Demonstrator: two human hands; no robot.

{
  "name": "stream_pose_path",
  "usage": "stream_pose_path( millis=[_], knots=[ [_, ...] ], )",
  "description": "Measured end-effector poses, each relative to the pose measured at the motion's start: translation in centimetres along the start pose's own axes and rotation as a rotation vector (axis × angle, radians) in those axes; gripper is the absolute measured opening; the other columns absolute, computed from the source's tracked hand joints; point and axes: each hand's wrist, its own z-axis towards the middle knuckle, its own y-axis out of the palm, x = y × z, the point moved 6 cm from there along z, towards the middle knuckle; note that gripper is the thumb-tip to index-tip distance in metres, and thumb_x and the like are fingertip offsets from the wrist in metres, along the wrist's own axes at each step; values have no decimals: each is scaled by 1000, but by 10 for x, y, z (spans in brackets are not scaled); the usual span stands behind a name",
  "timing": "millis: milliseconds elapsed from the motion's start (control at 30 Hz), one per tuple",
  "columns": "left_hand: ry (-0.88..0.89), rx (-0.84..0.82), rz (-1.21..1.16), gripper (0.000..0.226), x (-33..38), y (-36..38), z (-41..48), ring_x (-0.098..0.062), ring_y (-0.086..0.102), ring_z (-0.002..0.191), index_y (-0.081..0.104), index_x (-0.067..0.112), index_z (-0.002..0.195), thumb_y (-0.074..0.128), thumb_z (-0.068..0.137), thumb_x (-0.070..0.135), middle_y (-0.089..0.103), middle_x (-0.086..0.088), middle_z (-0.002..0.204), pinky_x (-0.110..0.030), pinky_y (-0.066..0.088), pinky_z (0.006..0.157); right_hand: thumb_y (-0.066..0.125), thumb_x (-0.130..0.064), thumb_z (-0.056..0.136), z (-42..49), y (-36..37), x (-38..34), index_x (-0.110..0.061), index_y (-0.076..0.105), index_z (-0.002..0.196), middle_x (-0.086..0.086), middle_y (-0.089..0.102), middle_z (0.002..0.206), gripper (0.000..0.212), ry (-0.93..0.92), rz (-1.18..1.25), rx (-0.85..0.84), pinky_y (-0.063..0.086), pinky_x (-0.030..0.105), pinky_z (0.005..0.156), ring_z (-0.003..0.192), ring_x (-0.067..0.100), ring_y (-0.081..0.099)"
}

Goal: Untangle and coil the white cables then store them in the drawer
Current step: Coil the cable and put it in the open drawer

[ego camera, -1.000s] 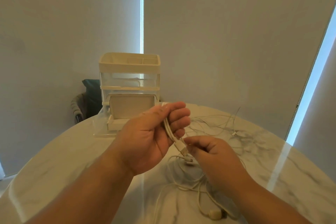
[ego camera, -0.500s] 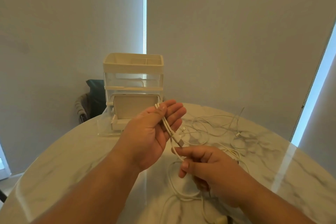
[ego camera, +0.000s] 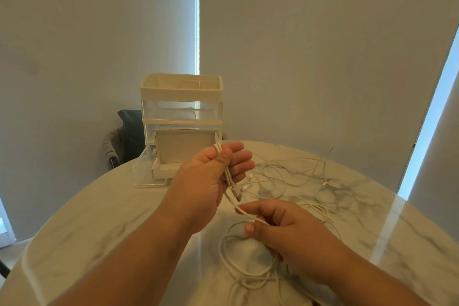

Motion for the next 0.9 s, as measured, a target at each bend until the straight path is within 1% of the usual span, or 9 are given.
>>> stream_pose_path(
  millis=[100,233,300,367,467,600,733,800,900],
  knots=[
    [18,-1,-15,26,2,-2,2,-22,72,99,63,7,114,43,100,15,76,-10,103,-30,57,84,70,-9,90,2,-10,3,-24,77,91,4,58,66,17,-2,-12,83,43,28,54,55,14,50],
    [60,-5,12,24,9,-7,5,-20,72,102,64,7,114,49,95,10,75,-9,106,-27,58,87,72,-10,85,3,-15,0,-16,72,72,8,52,62,15,-37,175,107,49,35,66,57,20,53],
    [92,-14,99,24,12,-9,5,-19,72,101,65,9,114,49,97,8,75,-8,106,-25,58,85,72,-6,80,3,-11,-2,-7,72,78,7,43,57,2,-22,506,43,55,41,68,50,21,50],
    [160,-27,290,23,15,-9,4,-14,72,98,67,13,113,50,98,8,76,-4,104,-20,57,82,70,-4,78,0,-4,-8,-1,75,92,6,36,56,15,-14,649,-66,55,38,56,44,17,42],
    [262,-68,608,23,15,-6,0,-7,72,91,68,21,112,51,99,11,76,7,97,-17,54,80,63,-10,76,-4,4,-11,-5,76,105,4,28,58,32,-25,581,-122,37,25,43,44,12,27],
    [284,-125,861,25,9,-1,-3,-3,65,75,69,27,109,48,101,16,70,10,83,-14,51,71,73,-17,76,1,-9,-7,-7,79,96,3,30,53,23,-92,457,103,24,26,46,49,14,24],
    [221,-244,1083,24,-5,9,-7,5,62,86,66,35,110,44,102,35,67,15,90,-14,51,78,73,-23,82,-6,-24,-18,-19,80,79,-7,52,50,7,-177,234,341,34,23,53,47,7,42],
    [170,-290,1061,32,-11,12,-9,2,61,89,66,31,107,38,101,46,67,11,96,-23,53,84,70,-20,88,-9,-27,-25,-27,79,77,-13,62,55,16,-242,102,407,40,19,58,51,0,53],
    [136,-350,1008,32,-12,17,-13,2,58,84,64,28,101,37,101,44,64,11,91,-20,49,78,69,-18,90,-14,-29,-35,-33,77,75,-14,72,69,24,-328,-29,470,44,9,61,66,-3,64]
  ],
)
